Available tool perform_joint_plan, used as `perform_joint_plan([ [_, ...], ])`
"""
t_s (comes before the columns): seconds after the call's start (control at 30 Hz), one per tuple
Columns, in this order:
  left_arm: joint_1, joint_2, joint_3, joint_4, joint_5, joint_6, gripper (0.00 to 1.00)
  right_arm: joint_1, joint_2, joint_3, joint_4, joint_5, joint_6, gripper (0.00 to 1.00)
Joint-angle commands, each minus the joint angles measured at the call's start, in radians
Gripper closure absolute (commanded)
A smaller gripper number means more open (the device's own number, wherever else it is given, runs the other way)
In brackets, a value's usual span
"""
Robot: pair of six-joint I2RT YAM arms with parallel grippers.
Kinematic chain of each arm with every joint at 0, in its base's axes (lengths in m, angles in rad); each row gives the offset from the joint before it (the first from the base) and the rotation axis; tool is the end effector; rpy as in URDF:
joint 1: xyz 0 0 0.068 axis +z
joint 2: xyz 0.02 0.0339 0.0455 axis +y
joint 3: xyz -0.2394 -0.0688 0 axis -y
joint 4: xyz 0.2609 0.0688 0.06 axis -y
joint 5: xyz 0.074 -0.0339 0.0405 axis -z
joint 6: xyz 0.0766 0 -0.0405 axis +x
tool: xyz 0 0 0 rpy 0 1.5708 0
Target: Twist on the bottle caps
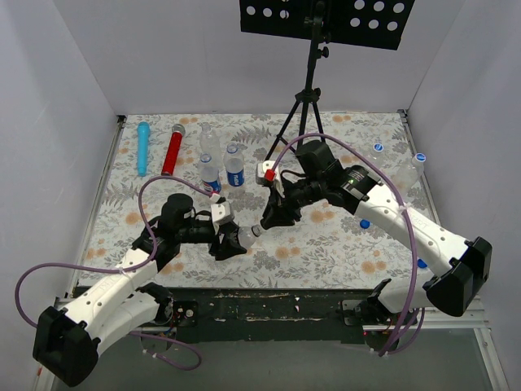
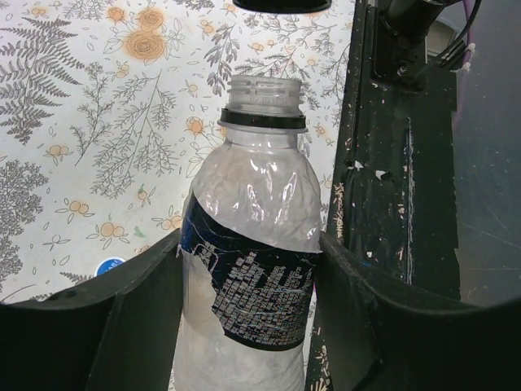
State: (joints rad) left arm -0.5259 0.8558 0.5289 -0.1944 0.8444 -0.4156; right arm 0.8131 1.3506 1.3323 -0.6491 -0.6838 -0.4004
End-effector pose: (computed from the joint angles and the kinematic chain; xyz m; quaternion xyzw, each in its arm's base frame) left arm 0.1768 -0.1688 0.2051 0.2485 0.7769 -0.5233 0.2464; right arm 0.1947 0.2762 0.3198 -0.6035 0.6129 0.3795 0.3407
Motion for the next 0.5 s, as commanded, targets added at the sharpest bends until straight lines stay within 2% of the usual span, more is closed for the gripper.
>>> perform_joint_plan([
  [0.0, -0.002, -0.021, 0.037, 0.010, 0.047, 0.012, 0.98, 0.012, 0.009, 0.045, 0.042, -0.082, -0.032, 0.80],
  [0.3, -0.002, -0.040, 0.025, 0.050, 0.061, -0.014, 0.98, 0.020, 0.015, 0.007, 0.072, -0.082, -0.028, 0.81],
  [0.47, -0.002, -0.028, 0.031, 0.056, -0.164, -0.080, 0.99, -0.009, -0.004, -0.093, 0.120, 0.263, 0.098, 0.80],
])
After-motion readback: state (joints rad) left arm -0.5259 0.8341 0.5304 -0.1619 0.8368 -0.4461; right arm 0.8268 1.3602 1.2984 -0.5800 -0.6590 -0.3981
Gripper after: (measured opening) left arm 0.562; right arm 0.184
